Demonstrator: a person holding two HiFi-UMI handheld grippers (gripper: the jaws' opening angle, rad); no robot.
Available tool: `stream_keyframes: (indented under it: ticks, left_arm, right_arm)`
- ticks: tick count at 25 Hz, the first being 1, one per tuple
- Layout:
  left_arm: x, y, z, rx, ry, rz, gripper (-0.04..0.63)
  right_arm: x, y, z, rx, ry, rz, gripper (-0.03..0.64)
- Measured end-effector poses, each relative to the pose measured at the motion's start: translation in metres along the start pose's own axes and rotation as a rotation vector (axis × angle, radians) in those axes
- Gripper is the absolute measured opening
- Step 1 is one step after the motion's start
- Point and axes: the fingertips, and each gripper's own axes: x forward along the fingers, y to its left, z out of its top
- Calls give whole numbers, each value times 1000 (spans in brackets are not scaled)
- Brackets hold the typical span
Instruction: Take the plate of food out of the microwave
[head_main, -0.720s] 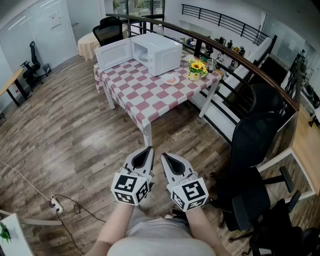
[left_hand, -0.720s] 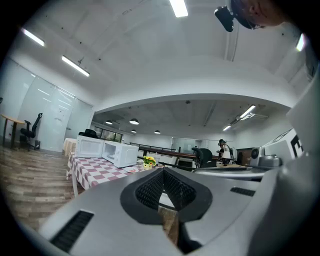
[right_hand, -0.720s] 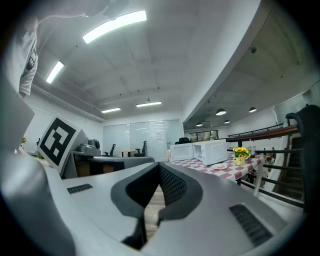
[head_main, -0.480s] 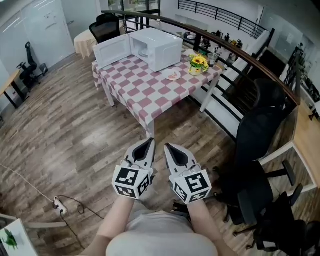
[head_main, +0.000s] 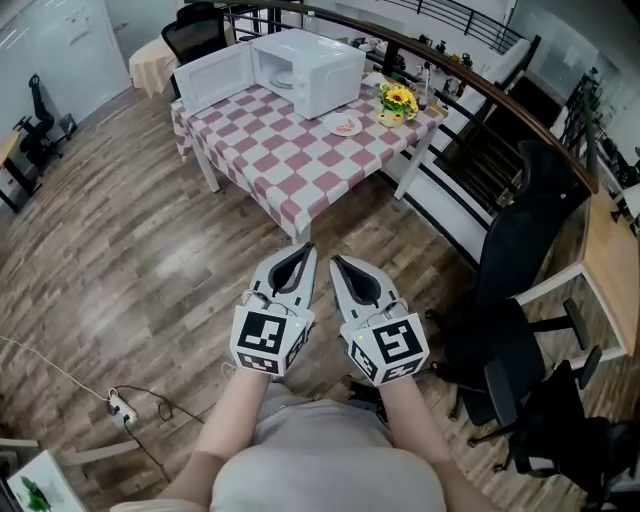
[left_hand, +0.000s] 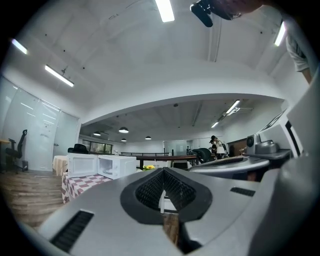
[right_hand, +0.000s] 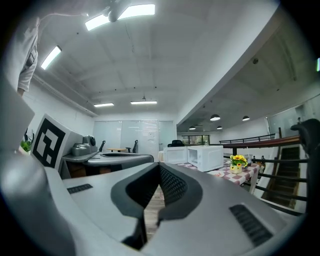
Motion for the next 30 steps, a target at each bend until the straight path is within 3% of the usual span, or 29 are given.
stream_keyframes:
  ticks: [18, 30]
  left_arm:
    - [-10, 131, 1, 6, -34, -33, 3]
    - [-9, 211, -7, 8, -6, -85, 3]
  right_arm:
    - [119, 56, -2, 9, 5, -52, 23]
    - [197, 82, -3, 31, -3, -99, 23]
